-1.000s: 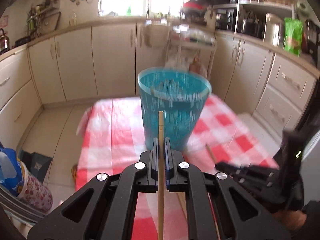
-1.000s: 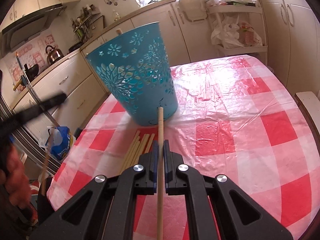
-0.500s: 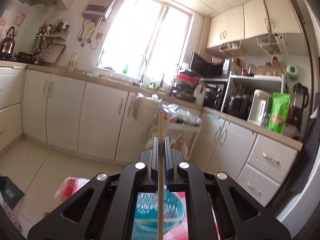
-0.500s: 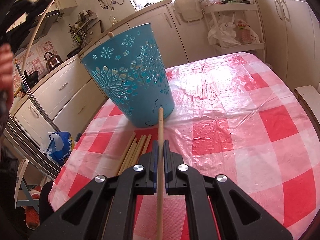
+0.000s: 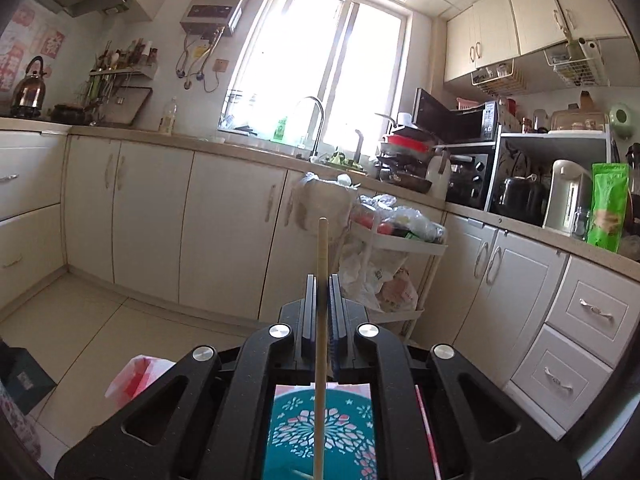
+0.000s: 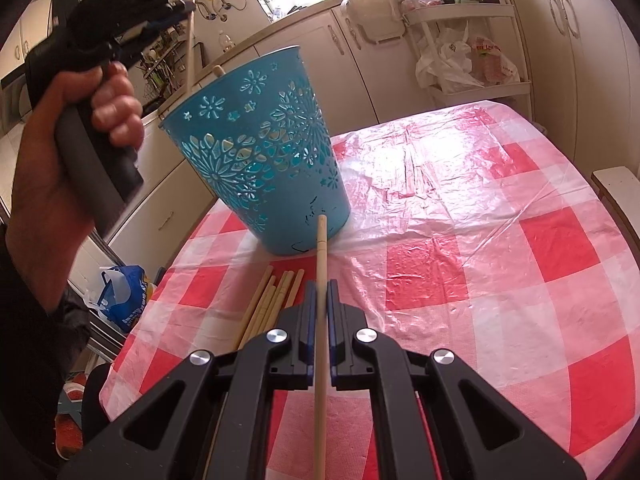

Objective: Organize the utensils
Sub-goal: 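Raise the left tool's stick over the basket and open it while the right tool holds its stick, then swing the right tool's stick over the basket and open it, then lower both tools to the sticks and close the left tool on one, then close the right tool on a wooden stick while the left tool holds its stick, then lift the left tool's stick over the teal basket and open it, then carry the right tool's stick over the basket and open it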

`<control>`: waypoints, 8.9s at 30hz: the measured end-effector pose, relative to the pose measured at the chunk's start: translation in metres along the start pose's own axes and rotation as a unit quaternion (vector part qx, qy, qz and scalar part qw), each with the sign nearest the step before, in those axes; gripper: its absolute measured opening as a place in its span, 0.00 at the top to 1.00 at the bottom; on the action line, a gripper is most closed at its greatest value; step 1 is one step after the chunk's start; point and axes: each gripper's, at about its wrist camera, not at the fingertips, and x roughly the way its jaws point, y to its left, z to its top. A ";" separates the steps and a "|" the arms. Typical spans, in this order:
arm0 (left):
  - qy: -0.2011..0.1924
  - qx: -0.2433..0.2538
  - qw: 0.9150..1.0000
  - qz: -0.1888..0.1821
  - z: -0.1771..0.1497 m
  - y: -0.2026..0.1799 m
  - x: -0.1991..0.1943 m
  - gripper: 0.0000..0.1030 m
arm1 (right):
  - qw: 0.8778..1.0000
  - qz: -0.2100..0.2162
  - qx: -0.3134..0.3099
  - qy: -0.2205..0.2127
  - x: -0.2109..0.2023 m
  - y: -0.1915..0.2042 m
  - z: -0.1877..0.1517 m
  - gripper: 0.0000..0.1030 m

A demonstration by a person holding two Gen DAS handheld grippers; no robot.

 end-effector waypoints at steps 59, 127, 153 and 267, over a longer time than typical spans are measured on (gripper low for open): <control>0.054 -0.171 0.984 -0.009 -0.085 0.058 -0.127 0.38 | 0.934 0.098 0.033 -0.341 -0.003 0.035 0.161 0.93; 0.360 0.078 0.927 0.072 -0.200 0.022 -0.062 0.44 | 0.978 -0.083 -0.132 0.139 0.029 0.039 -0.010 0.90; 0.343 0.045 0.933 0.093 -0.198 0.030 -0.062 0.94 | 0.968 -0.102 -0.157 0.167 0.031 0.042 -0.006 0.91; 0.071 -0.053 0.991 0.105 -0.093 0.070 -0.096 0.20 | 0.996 -0.002 0.038 -0.076 -0.036 -0.025 0.007 0.95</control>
